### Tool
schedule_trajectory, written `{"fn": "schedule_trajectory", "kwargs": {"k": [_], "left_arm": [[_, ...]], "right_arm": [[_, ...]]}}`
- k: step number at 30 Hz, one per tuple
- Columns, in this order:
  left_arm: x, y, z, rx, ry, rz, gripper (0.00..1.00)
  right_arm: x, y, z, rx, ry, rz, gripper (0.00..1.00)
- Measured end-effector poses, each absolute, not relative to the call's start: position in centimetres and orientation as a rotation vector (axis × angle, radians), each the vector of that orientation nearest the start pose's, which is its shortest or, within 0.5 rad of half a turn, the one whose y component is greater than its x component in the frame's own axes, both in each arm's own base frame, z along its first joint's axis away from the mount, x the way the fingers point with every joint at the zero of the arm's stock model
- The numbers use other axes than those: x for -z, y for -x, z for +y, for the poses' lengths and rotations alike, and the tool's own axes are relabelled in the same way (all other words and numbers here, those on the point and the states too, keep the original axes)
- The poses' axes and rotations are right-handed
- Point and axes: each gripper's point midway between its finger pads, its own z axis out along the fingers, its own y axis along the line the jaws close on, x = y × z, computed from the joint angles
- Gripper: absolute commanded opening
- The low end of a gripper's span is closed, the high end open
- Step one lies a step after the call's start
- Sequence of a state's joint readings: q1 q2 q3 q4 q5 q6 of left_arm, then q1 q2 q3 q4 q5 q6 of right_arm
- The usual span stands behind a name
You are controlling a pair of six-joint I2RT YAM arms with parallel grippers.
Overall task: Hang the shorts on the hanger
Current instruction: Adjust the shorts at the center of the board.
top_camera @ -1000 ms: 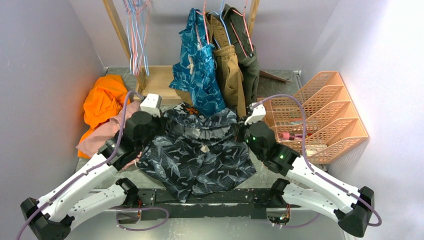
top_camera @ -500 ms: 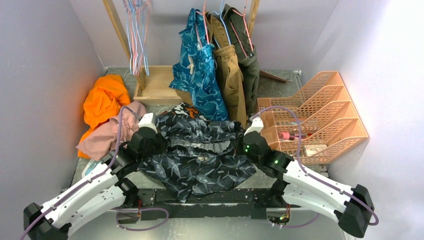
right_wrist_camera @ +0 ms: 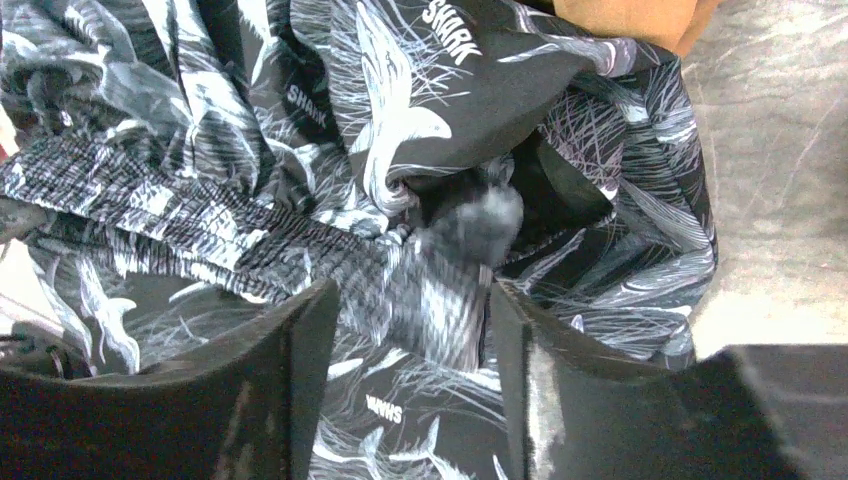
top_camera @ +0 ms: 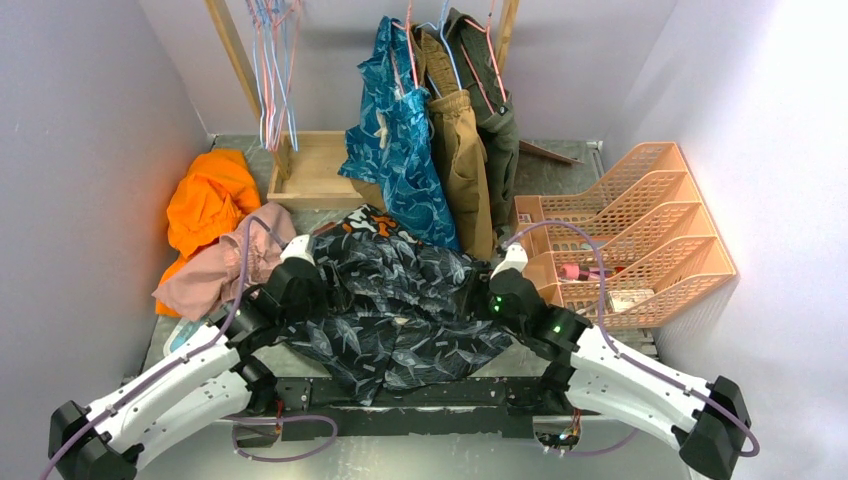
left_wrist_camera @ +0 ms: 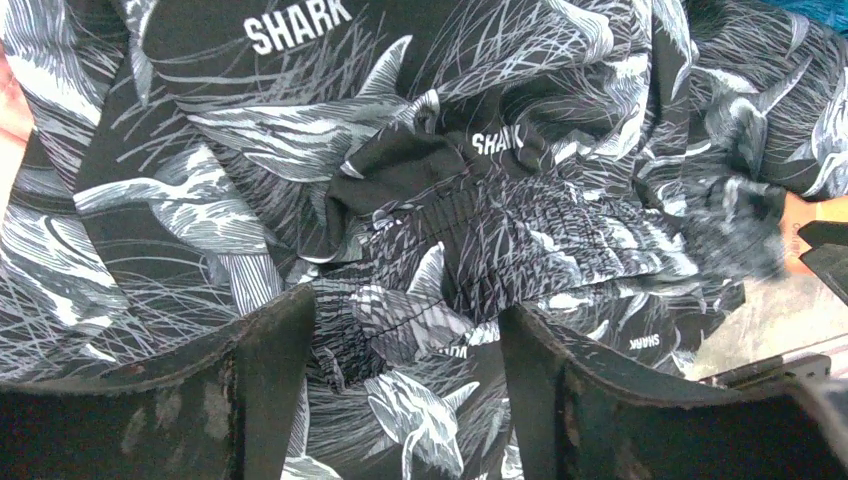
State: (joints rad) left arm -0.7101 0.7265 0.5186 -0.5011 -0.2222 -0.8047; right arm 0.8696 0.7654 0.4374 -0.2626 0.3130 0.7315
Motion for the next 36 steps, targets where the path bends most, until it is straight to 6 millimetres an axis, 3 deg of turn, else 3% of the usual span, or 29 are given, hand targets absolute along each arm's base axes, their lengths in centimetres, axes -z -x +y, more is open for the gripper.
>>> {"fn": "schedule_trajectory", "kwargs": {"k": [3, 6, 12, 16, 20, 24, 26, 30, 33, 36], "left_arm": [[-11.7, -18.8, -15.4, 0.563, 0.224, 2.319, 0.87], [-13.5, -18.4, -15.4, 0.578, 0.216, 2.326, 0.99], [-23.0, -18.3, -15.7, 0.69, 0.171, 2.193, 0.98], [-26.6, -18.0, -13.9, 0.665, 0.149, 2.089, 0.98], [-27.0, -18.6, -11.6, 0.542, 0.134, 2.011, 0.99], [-26.0, -19.5, -10.1, 0.425, 0.117, 1.974, 0.96], [-26.4, -19.9, -9.8, 0.393, 0.117, 1.949, 0.96], [-28.1, -21.2, -9.1, 0.325, 0.126, 1.888, 0.97], [-29.2, -22.3, -9.3, 0.278, 0.108, 1.872, 0.95], [-30.7, -23.5, -10.1, 0.251, 0.066, 1.864, 0.93]], "right_arm": [[-11.5, -19.0, 18.9, -0.608, -0.003, 2.203, 0.75], [-13.8, -18.7, 19.3, -0.631, 0.053, 2.2, 0.78], [-23.1, -18.0, 21.1, -0.767, 0.237, 2.066, 0.78], [-28.4, -17.9, 21.8, -0.816, 0.335, 1.954, 0.76], [-33.7, -19.3, 23.4, -0.837, 0.378, 1.827, 0.72], [-38.6, -21.0, 26.5, -0.888, 0.432, 1.71, 0.68], [-39.7, -22.0, 28.3, -0.911, 0.459, 1.674, 0.66], [-40.1, -23.6, 31.8, -0.953, 0.52, 1.654, 0.63], [-39.2, -24.5, 34.2, -0.966, 0.561, 1.663, 0.64], [-37.7, -24.3, 34.8, -0.964, 0.589, 1.682, 0.64]]}}
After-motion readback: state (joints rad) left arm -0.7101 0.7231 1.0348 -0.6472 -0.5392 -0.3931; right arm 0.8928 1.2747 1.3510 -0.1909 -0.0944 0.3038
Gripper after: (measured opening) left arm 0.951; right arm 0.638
